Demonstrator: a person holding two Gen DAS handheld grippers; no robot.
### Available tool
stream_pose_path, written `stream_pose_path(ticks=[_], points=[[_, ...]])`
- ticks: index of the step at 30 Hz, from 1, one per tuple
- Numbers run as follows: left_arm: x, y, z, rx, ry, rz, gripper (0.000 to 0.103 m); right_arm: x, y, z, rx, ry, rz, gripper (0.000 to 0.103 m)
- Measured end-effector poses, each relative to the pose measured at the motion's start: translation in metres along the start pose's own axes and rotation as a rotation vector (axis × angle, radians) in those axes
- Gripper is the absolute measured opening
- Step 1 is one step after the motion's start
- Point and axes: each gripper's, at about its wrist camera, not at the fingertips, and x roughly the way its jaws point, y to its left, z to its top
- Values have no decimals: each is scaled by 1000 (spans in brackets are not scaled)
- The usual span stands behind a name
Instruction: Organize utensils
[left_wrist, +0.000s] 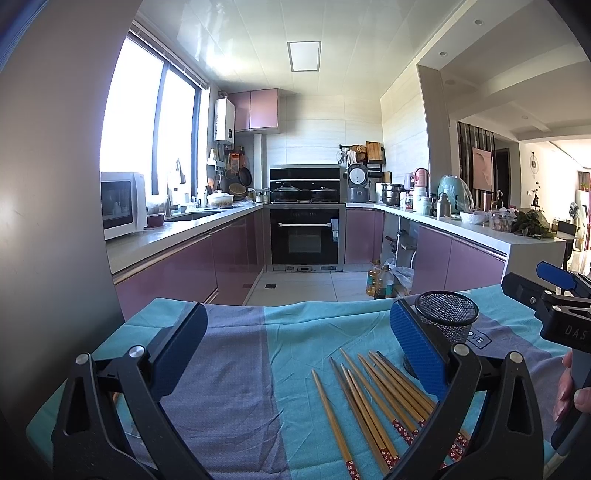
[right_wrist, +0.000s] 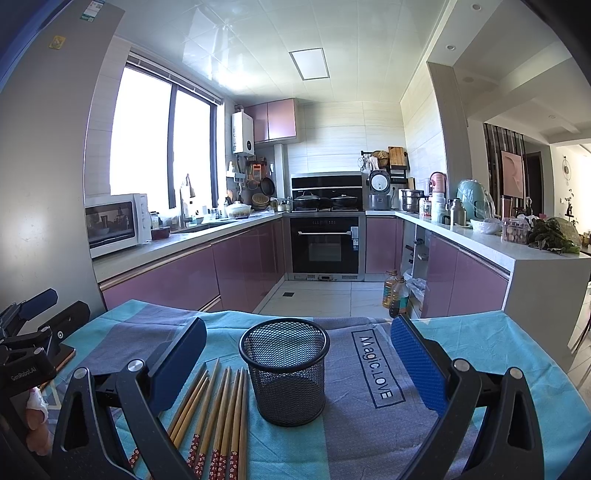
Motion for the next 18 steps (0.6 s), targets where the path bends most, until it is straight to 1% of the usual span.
stream_pose_path(ticks=[6,11,15,18], points=[[2,-1,-6,4,15,-1,98,2,-1,-1,3,10,7,97],[7,1,-7,6,38,-8,98,4,-1,-4,2,36,23,97],[13,4,-9,17,74,-21,98,9,1,-10,-6,86,62,97],[22,7,-13,22,126,-43,98,17,5,-17,-19,151,100,97]])
